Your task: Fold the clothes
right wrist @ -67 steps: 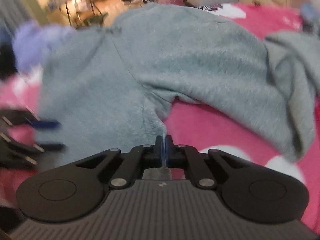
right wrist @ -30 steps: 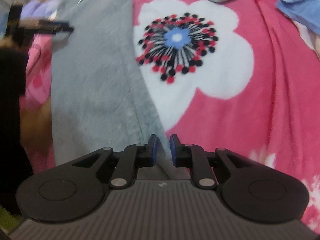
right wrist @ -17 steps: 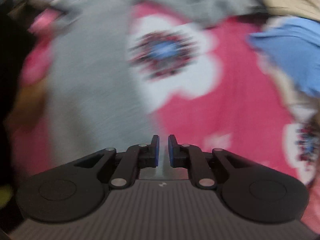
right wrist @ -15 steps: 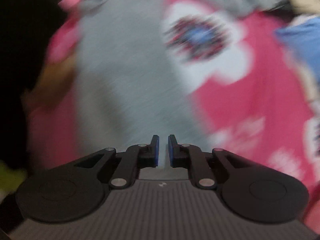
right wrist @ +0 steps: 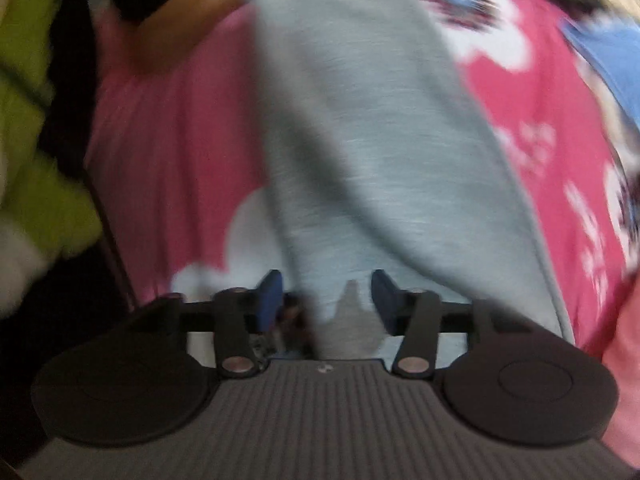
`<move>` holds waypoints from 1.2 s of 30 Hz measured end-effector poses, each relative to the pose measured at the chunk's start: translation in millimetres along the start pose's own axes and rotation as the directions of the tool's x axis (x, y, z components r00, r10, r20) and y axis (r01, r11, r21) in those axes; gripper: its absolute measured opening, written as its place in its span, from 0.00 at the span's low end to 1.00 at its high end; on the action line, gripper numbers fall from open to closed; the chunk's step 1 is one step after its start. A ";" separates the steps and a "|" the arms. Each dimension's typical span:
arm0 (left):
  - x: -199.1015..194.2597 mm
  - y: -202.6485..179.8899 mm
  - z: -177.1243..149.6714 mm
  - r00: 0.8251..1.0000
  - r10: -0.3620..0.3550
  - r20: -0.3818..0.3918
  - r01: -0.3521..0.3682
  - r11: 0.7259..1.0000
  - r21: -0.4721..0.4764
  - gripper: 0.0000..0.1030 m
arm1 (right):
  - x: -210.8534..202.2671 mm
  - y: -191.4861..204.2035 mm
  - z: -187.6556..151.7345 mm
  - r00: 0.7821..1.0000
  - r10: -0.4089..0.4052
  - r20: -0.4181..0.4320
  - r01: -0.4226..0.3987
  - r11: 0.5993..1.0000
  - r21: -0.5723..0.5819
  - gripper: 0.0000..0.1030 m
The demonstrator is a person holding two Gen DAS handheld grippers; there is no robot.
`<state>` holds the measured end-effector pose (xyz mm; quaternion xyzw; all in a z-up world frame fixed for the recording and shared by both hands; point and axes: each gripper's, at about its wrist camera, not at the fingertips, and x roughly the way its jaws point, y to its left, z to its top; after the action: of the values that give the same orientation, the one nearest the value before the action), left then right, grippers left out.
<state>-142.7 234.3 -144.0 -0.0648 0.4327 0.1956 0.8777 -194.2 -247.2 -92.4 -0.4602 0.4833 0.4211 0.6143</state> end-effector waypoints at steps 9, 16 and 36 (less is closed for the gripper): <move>3.0 1.8 -5.8 1.000 0.012 -0.019 -0.011 1.000 0.011 0.53 | 27.2 -1.7 -15.1 0.984 -0.087 -0.154 0.082 0.996 -0.037 0.09; 3.6 6.9 -7.3 0.999 0.035 -0.030 -0.034 0.999 0.009 0.53 | -2.7 1.5 -7.9 0.970 0.041 -0.241 -0.041 0.999 0.007 0.03; 9.4 -2.4 -10.3 0.998 0.041 -0.042 -0.039 0.998 0.053 0.53 | 4.6 -72.8 -10.4 0.995 -0.048 -0.092 0.066 0.978 0.197 0.14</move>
<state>-144.1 232.0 -157.9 -0.0374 0.4575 0.2006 0.8655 -125.5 -273.1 -86.6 -0.4275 0.5359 0.3323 0.6478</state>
